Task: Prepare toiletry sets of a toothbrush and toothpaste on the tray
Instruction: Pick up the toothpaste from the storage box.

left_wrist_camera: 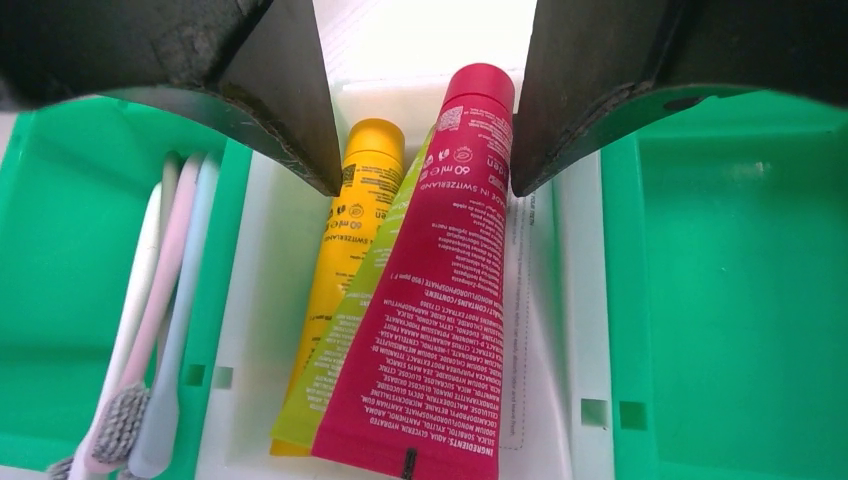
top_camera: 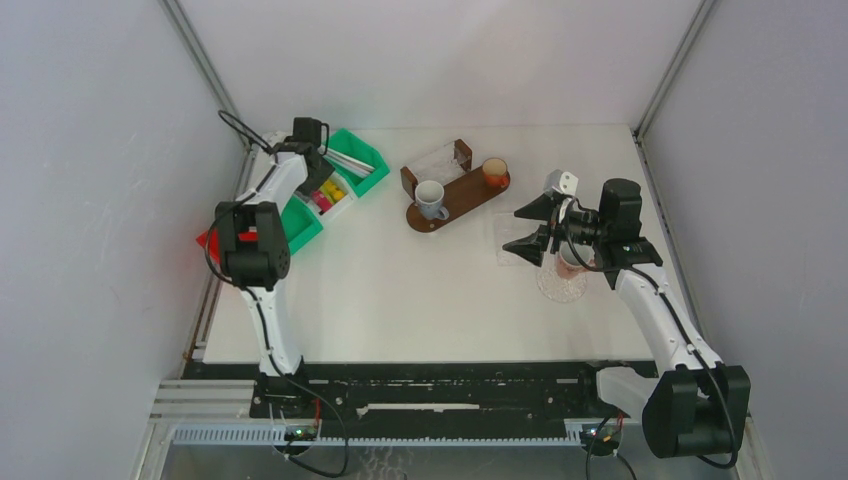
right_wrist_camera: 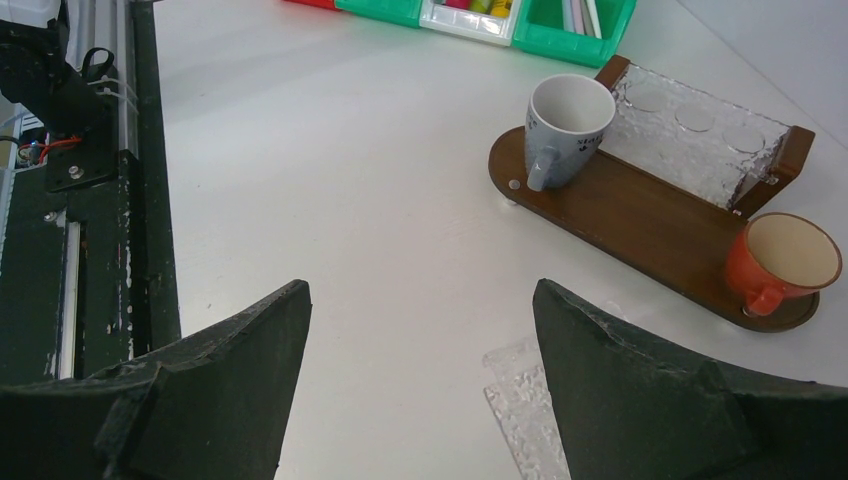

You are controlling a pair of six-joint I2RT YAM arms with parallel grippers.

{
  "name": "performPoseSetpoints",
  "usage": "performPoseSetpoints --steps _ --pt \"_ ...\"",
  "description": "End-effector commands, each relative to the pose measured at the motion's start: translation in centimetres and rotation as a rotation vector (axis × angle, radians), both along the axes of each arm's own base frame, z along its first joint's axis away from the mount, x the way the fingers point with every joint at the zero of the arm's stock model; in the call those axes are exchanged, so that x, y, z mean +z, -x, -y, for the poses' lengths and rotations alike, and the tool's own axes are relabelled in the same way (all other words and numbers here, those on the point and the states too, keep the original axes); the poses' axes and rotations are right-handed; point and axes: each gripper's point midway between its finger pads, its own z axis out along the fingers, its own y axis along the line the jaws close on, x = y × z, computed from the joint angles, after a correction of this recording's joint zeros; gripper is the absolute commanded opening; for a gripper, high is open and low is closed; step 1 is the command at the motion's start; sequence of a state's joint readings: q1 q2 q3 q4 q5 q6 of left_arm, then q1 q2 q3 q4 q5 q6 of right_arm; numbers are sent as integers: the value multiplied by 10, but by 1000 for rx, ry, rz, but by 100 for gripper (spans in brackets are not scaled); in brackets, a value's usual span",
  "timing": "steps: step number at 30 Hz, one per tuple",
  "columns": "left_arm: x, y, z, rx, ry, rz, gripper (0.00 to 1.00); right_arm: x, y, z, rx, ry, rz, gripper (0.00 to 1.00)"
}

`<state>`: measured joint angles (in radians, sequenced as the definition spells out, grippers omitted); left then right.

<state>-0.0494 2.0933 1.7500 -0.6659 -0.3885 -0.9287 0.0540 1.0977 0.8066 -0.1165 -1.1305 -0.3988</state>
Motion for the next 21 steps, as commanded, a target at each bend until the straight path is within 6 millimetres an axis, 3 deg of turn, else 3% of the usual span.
performPoseSetpoints --steps 1,15,21 --pt "17 -12 -2 24 18 35 67 14 -4 1 0 3 60 89" --pt "1 -16 0 12 40 -7 63 15 -4 2 -1 2 65 89" --pt "0 -16 2 6 53 -8 54 16 -4 3 -5 2 69 89"
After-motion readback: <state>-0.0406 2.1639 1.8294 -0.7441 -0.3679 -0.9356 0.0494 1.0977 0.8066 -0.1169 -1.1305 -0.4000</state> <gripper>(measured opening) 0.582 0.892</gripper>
